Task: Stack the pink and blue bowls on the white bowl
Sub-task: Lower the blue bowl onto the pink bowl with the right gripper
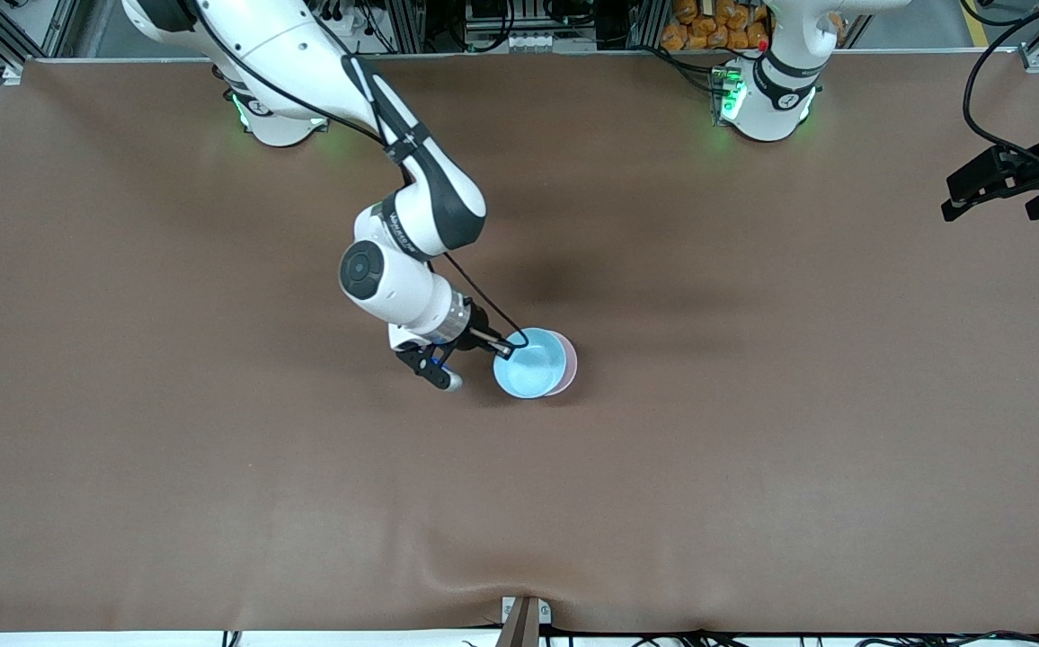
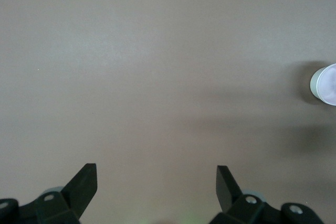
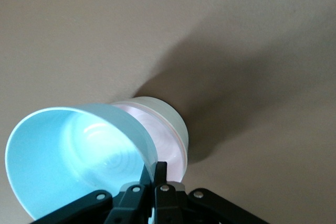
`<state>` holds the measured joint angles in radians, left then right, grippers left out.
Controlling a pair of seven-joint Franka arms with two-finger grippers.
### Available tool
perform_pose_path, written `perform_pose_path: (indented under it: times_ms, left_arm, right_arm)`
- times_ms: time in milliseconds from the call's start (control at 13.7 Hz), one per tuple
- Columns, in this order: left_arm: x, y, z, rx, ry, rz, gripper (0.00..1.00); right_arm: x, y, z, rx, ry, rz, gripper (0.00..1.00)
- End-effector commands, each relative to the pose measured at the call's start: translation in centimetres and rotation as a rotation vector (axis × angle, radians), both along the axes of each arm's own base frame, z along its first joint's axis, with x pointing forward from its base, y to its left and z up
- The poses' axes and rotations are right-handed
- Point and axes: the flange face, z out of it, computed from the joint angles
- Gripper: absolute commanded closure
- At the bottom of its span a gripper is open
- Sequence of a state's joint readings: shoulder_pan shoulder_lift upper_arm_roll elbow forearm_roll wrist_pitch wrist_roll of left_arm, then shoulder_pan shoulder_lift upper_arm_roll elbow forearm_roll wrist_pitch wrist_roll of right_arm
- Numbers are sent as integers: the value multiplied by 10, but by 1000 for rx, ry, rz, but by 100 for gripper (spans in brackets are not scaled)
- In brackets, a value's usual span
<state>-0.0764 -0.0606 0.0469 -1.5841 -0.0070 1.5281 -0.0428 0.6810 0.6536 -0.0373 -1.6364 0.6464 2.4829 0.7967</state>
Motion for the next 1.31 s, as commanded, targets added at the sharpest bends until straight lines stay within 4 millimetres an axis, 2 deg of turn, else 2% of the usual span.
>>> perform_pose_path:
  times_ms: [0,510,874,1093,1166,1239]
  left_arm:
    - [3,-3,1,-1,14,0,0]
    - [2,-1,2,-1,12,-1,0]
    - [3,0,1,-1,14,-1,0]
    - [3,0,1,-1,14,0,0]
    - [3,0,1,-1,14,-3,0]
    - [3,0,1,-1,14,-3,0]
  right_arm:
    - [-10,3,-11,-22,12,-5,100]
    - [-9,1,-22,-43,11,2,100]
    - [-14,21,-18,-33,8,-2,100]
    - [-14,22,-16,-30,5,-5,100]
    - [-13,21,-16,-33,-1,-1,93]
    - [-13,21,-17,-52,-14,17,37]
